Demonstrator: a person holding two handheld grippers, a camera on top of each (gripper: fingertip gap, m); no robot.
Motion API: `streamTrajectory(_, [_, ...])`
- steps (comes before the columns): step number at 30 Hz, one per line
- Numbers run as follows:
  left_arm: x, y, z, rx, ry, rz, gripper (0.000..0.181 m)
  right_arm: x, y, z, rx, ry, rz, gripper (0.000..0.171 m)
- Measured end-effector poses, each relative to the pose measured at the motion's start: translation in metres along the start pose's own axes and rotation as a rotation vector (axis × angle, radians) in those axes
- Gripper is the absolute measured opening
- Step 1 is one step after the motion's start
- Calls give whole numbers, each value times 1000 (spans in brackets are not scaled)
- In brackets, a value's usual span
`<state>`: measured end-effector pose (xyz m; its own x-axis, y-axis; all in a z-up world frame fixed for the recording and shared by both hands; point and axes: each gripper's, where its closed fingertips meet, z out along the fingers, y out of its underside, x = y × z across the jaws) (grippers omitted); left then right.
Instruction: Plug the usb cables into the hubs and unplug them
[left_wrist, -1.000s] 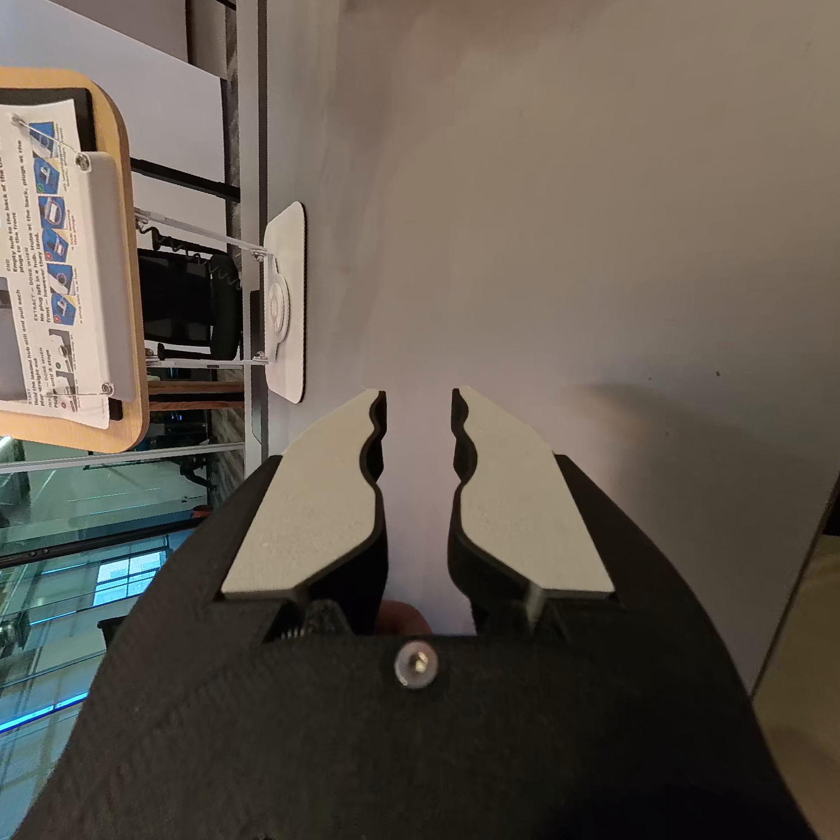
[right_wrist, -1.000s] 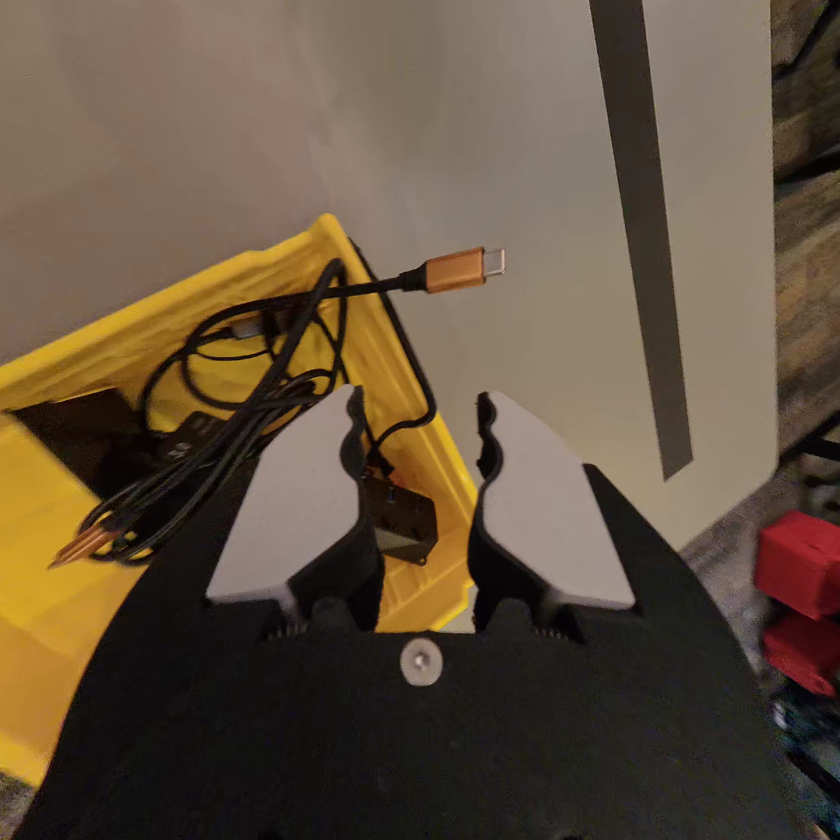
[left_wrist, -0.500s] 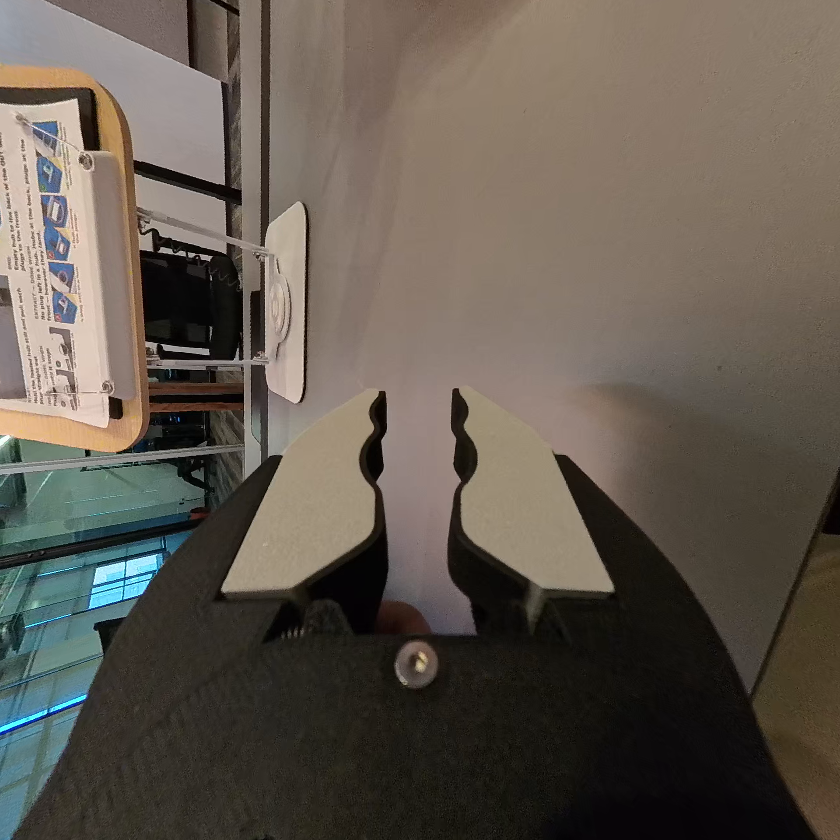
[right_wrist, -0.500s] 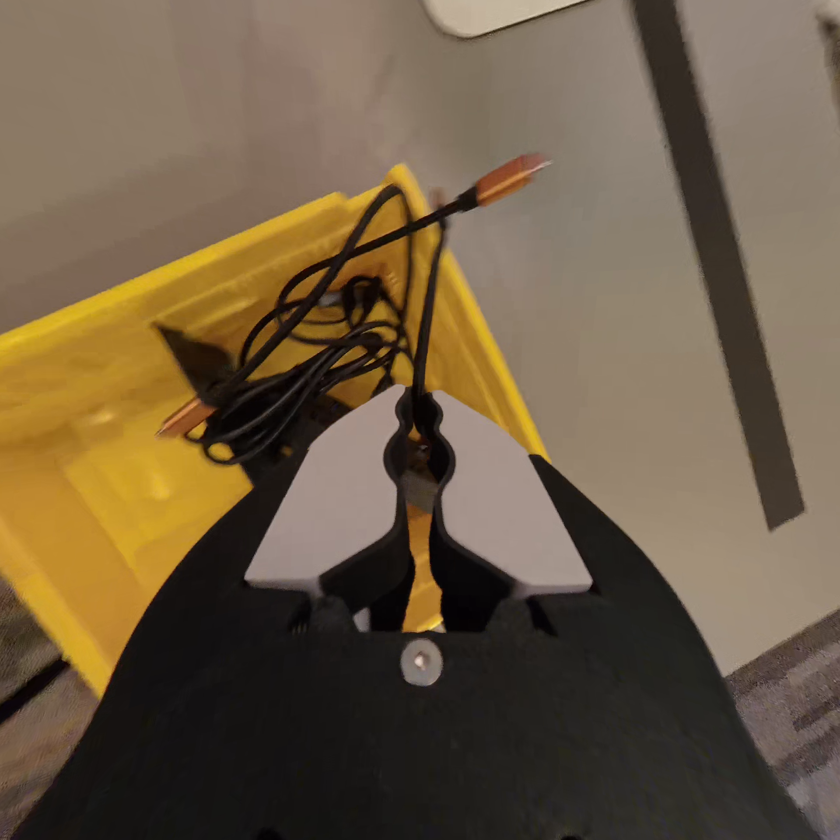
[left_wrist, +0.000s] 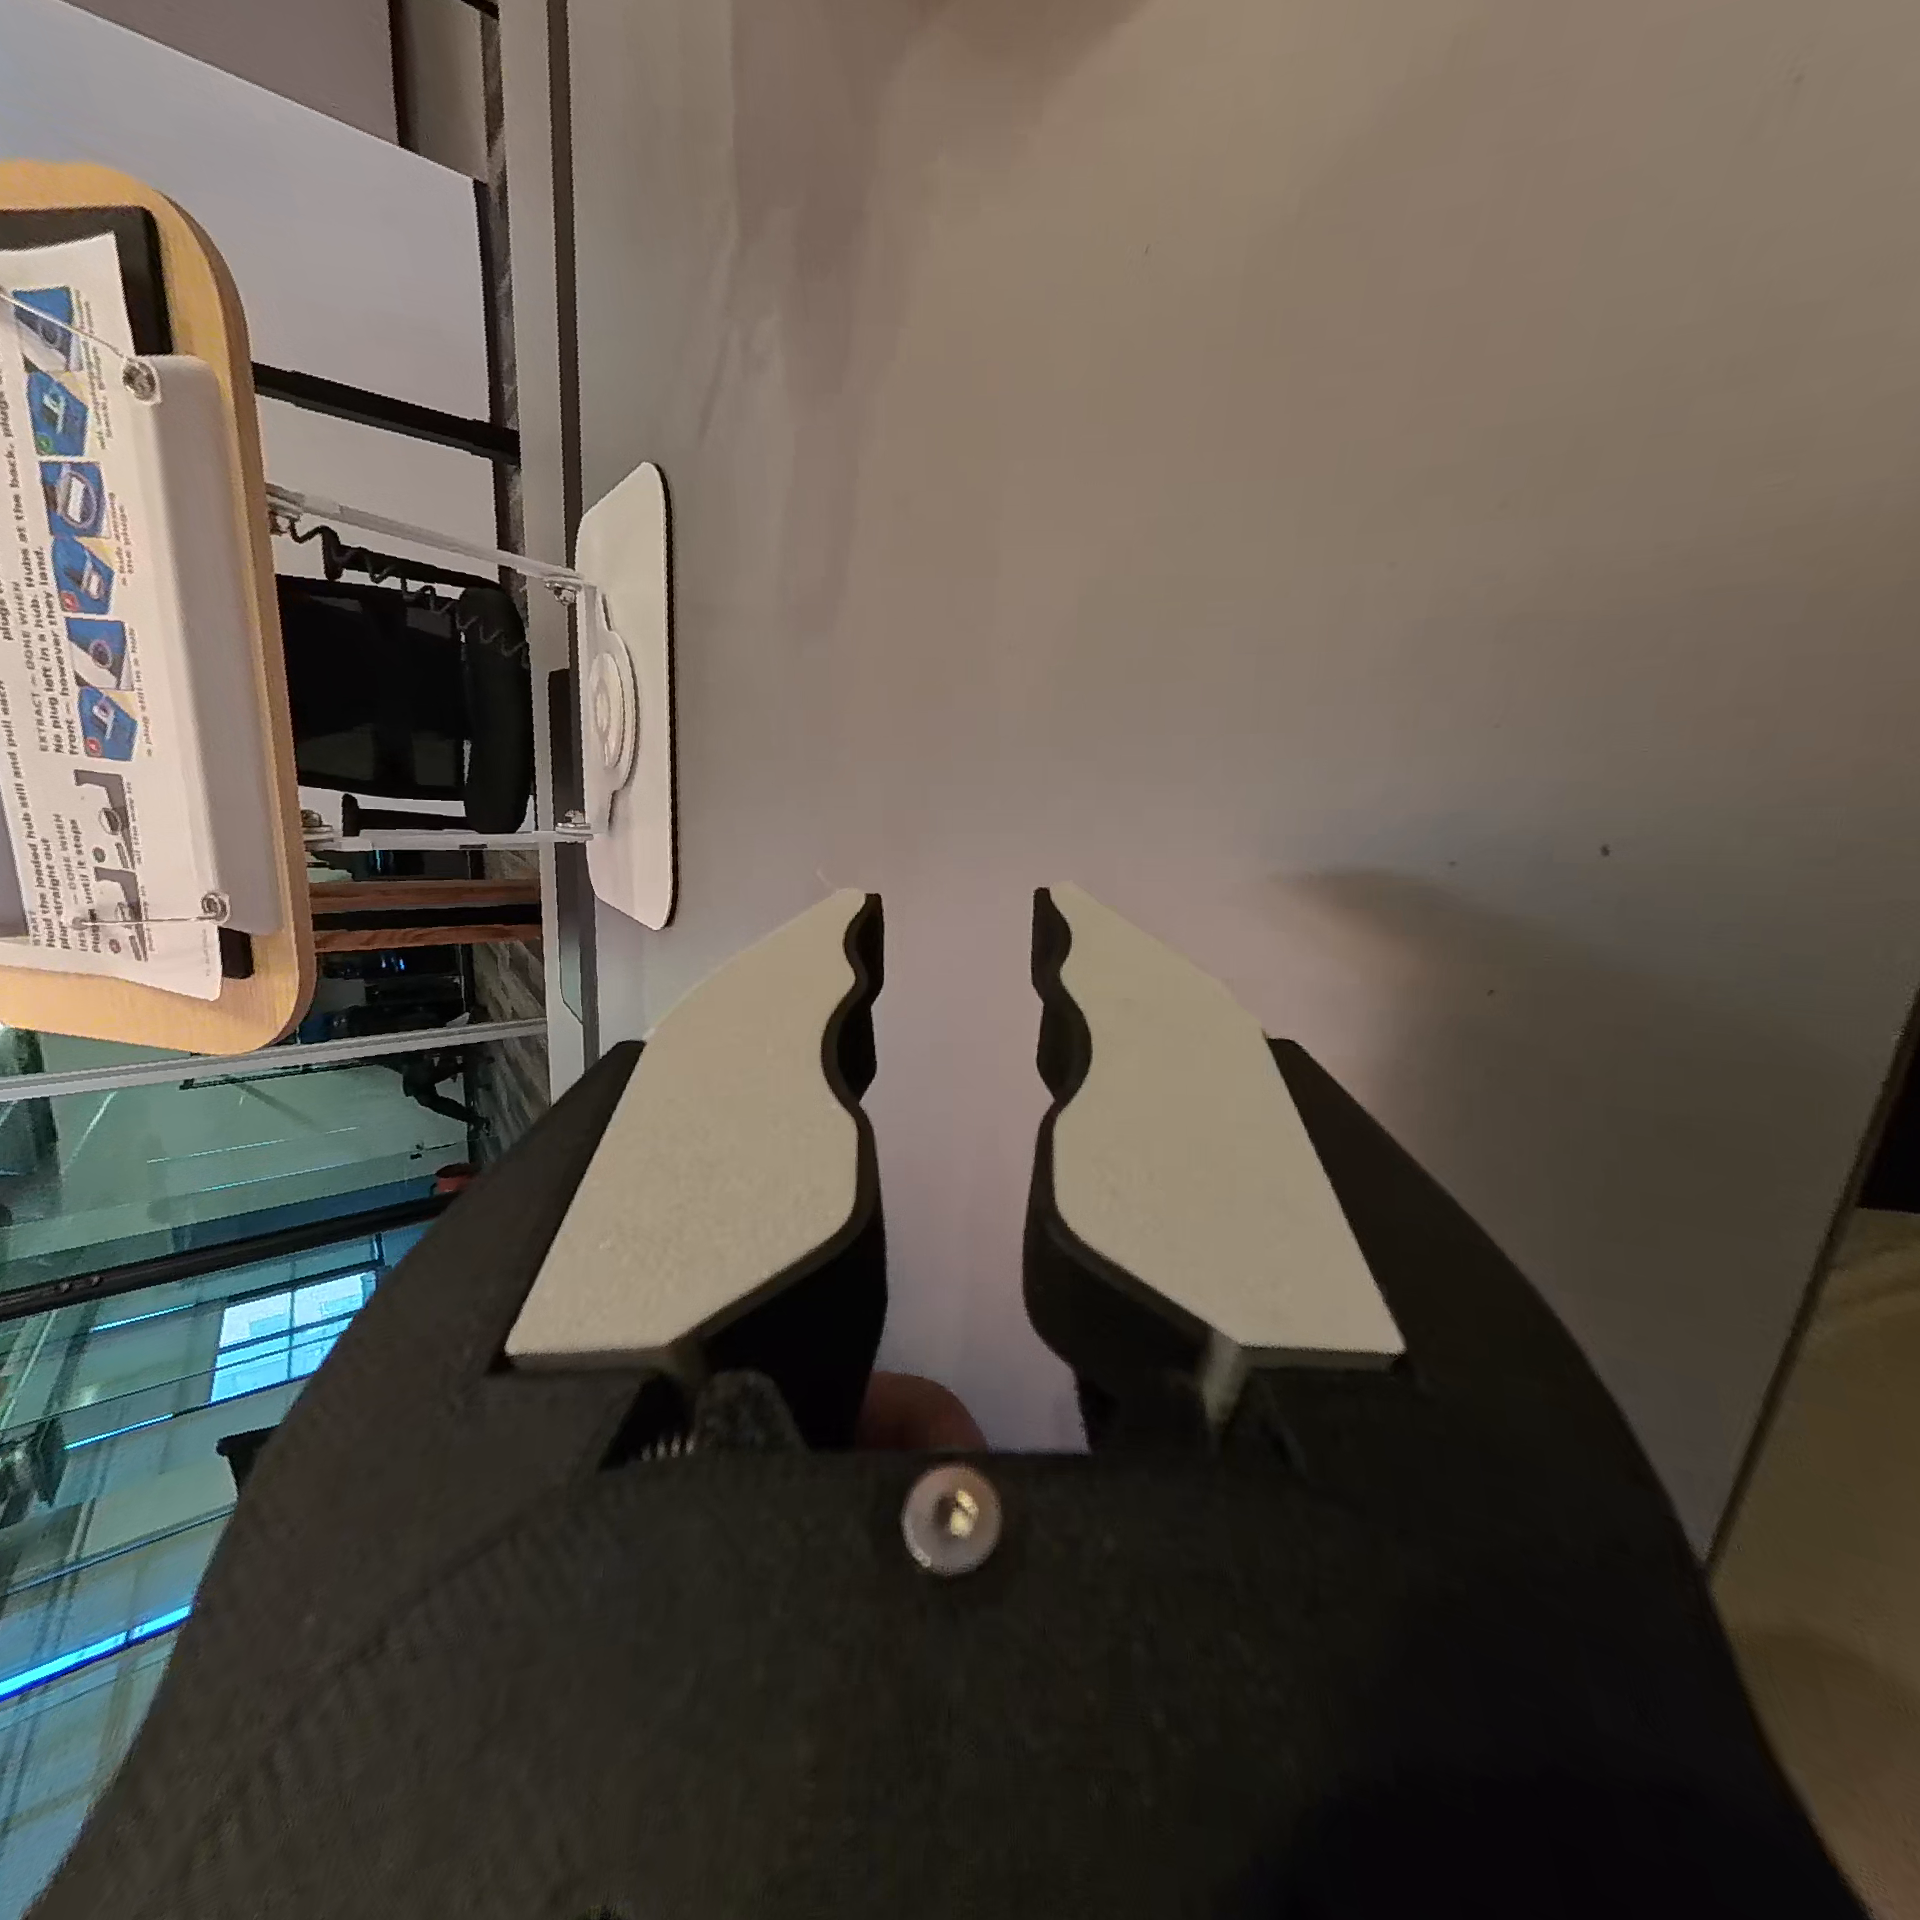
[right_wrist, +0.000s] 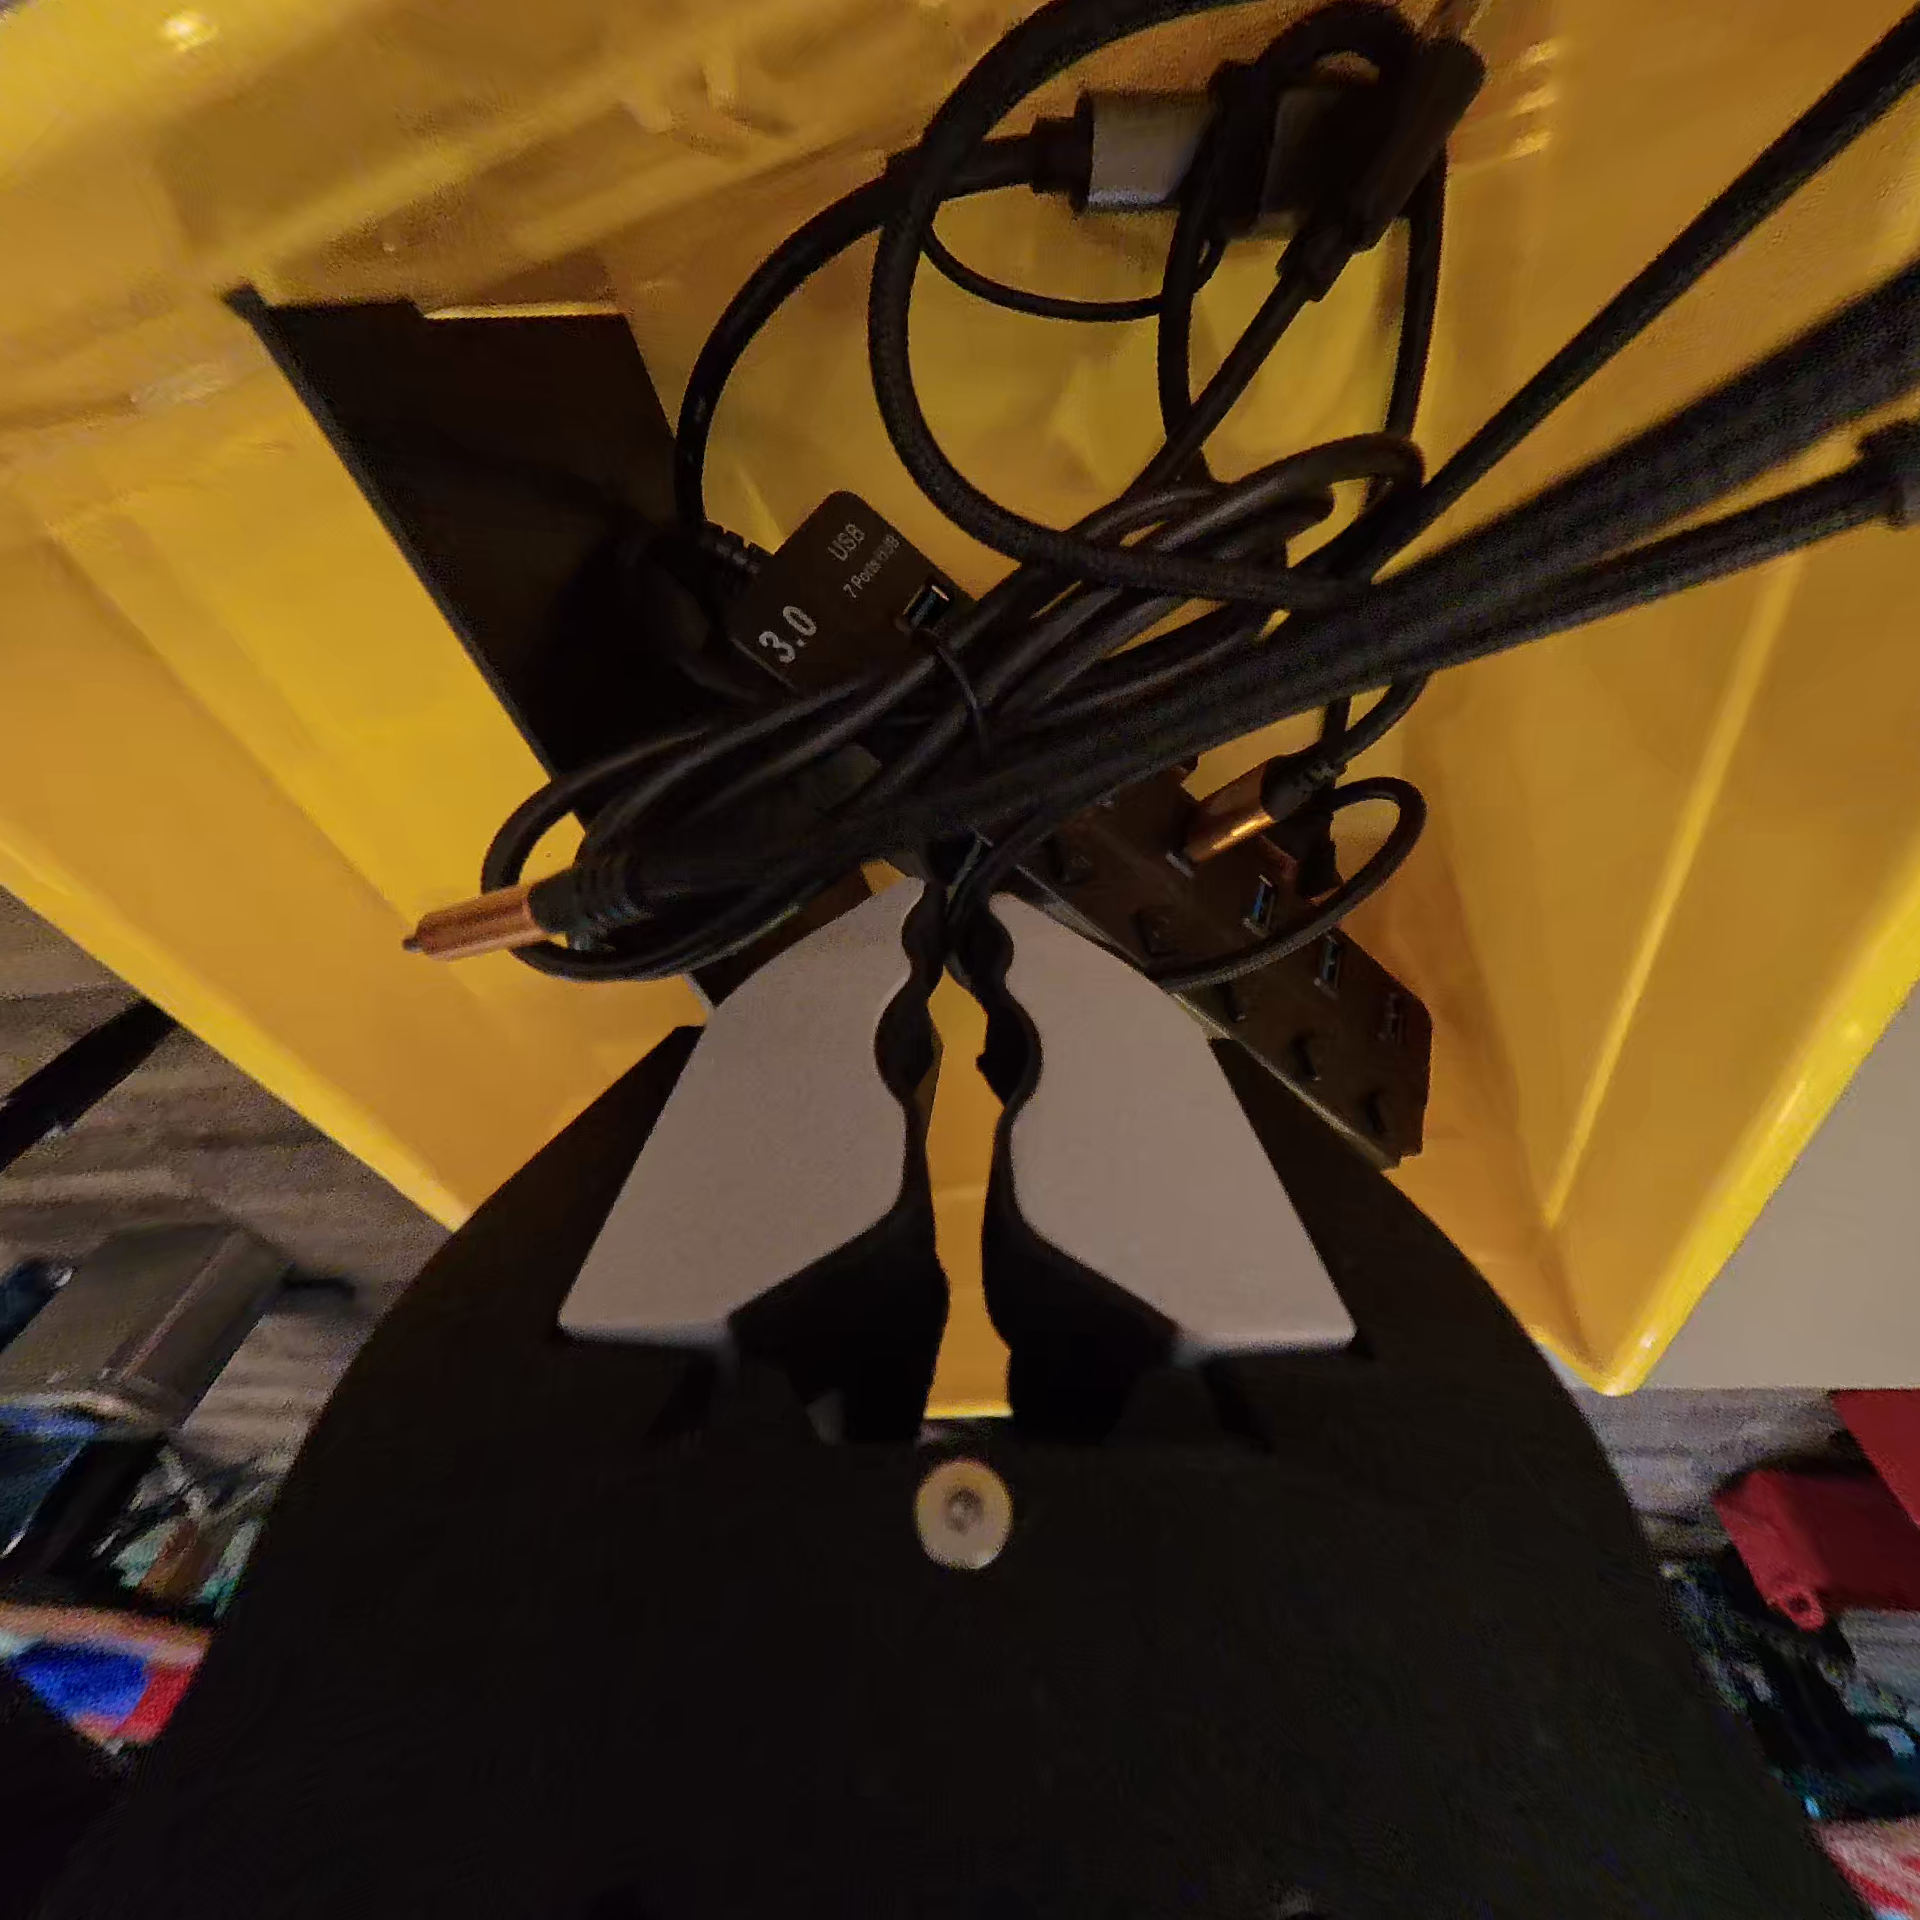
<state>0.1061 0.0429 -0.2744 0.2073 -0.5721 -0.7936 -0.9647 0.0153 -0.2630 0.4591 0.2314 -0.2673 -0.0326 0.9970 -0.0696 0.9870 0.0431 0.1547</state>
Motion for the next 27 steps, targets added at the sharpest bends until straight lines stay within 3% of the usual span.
streamTrajectory(1, [0,0,0,1,0,2,27,0,-1,0,-29,-15,17,4])
streamTrajectory(5, [-1,0,-2,4,-3,-1,27,-2,-3,-2,-85,-152,192,7])
streamTrajectory(10, [-3,0,-3,5,-6,-4,28,-1,-19,-12,7,-269,361,8])
streamTrajectory(14, [-2,1,-2,5,-3,-4,29,6,-34,-13,37,-218,349,7])
streamTrajectory(24, [-1,1,-2,3,2,-5,29,13,-53,26,-39,-147,326,3])
streamTrajectory(27, [-3,1,-3,1,-4,-1,29,14,-58,27,-45,-110,312,15])
